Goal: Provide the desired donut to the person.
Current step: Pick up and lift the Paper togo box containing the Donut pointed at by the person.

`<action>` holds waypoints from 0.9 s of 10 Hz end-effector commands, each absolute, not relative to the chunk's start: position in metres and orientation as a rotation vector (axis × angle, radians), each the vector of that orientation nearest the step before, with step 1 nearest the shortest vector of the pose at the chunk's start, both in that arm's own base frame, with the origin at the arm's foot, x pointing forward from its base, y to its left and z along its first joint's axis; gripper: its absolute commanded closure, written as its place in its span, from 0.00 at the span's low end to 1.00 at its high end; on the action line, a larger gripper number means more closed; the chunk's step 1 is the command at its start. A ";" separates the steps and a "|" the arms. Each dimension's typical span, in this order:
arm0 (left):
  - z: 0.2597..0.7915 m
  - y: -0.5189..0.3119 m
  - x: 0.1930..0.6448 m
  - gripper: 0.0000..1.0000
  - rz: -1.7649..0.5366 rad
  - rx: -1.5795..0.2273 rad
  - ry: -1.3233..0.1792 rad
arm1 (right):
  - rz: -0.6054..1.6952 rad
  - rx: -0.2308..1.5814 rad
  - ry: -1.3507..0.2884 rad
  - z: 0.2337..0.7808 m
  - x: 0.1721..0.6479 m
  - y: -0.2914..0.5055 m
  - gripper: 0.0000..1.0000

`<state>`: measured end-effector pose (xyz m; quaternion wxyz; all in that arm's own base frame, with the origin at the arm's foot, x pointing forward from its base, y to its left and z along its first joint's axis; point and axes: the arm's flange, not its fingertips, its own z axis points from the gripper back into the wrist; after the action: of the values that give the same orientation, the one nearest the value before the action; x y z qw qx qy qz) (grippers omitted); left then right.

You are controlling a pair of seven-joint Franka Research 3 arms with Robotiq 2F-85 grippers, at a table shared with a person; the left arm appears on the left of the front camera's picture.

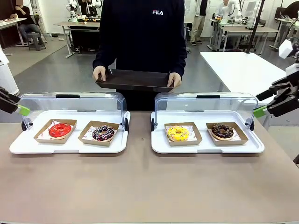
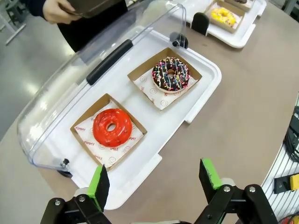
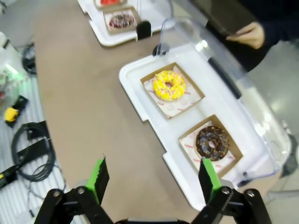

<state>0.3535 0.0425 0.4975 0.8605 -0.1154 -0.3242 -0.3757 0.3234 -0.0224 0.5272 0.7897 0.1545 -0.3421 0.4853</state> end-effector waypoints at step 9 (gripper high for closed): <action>0.477 0.058 0.303 0.00 -0.814 -0.277 -0.838 | 1.106 0.423 -0.928 0.516 0.310 -0.041 0.00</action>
<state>0.3396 0.0685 0.5152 0.8348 -0.1299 -0.3782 -0.3784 0.3197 -0.0462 0.5317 0.7393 0.1874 -0.4170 0.4945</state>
